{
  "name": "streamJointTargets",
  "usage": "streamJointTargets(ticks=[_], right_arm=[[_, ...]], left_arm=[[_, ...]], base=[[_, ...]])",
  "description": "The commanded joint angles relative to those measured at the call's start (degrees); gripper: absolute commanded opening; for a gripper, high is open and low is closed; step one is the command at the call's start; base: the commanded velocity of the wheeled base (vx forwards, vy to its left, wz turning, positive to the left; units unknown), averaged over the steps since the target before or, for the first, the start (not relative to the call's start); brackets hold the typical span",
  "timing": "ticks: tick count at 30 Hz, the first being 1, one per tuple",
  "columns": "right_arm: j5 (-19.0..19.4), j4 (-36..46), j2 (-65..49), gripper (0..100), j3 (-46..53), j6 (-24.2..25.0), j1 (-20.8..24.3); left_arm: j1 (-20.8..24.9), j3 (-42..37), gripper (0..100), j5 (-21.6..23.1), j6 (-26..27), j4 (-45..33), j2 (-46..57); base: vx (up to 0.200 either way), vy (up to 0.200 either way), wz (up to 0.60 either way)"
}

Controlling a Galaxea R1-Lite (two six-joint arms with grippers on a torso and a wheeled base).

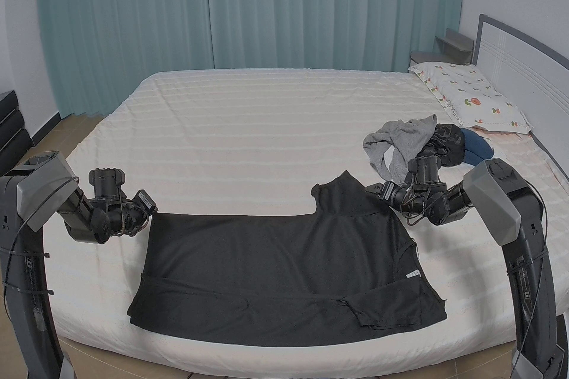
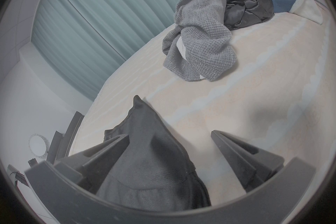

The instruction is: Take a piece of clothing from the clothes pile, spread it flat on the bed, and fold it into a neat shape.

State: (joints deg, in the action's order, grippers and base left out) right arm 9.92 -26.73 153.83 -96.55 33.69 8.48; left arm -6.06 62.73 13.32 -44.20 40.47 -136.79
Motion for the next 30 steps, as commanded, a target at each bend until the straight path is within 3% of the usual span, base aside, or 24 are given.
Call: streamJointTargets(ticks=[1,19,30], right_arm=[[0.1,0.1,0.85,0,-0.04,0.06,0.04],[0.8,-1.04,-3.01,0,4.62,0.49,-1.37],[0.27,-8.77,-7.06,0,9.36,3.22,-1.63]], left_arm=[[-0.01,-0.15,0,0.04,-0.01,0.04,0.21],[0.17,0.11,0,-0.23,0.52,0.04,1.35],[-1.85,-0.86,0,-0.32,2.1,-0.39,6.36]], base=[[0.0,0.0,0.0],[0.0,0.0,0.0],[0.0,0.0,0.0]])
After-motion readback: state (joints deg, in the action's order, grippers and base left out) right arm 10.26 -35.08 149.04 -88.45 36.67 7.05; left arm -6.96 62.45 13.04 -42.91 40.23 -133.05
